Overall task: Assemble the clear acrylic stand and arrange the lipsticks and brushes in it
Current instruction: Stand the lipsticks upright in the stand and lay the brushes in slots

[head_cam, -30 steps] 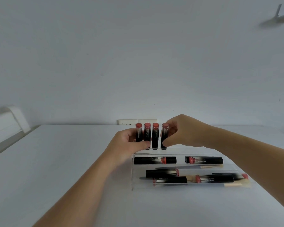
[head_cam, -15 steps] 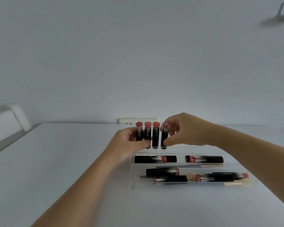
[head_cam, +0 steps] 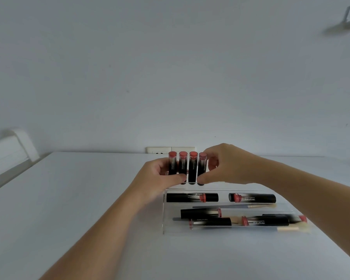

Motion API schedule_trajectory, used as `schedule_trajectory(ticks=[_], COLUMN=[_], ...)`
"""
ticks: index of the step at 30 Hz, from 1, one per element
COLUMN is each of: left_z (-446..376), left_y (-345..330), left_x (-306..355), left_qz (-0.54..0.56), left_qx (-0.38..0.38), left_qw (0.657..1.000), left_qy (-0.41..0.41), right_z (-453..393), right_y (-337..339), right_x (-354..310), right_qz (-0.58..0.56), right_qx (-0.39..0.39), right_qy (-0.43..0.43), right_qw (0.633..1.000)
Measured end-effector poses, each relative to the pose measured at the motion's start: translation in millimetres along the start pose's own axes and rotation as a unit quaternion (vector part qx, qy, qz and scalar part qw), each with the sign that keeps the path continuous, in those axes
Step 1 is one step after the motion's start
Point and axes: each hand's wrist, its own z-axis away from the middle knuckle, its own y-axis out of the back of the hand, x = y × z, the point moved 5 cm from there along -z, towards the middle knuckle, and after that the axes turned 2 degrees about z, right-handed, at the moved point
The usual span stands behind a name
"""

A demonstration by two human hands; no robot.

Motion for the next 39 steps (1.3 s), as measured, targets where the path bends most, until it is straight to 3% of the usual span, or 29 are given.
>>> schedule_trajectory(ticks=[39], left_z=[-0.4], left_y=[-0.3], left_x=[-1.5], left_qz=[0.000], left_qx=[-0.001], left_qw=[1.000], left_qy=[-0.002], right_z=[-0.8], right_y=[-1.4], right_x=[8.3], right_qz=[-0.015], right_qx=[0.009], right_qy=[-0.031], right_qw=[0.999])
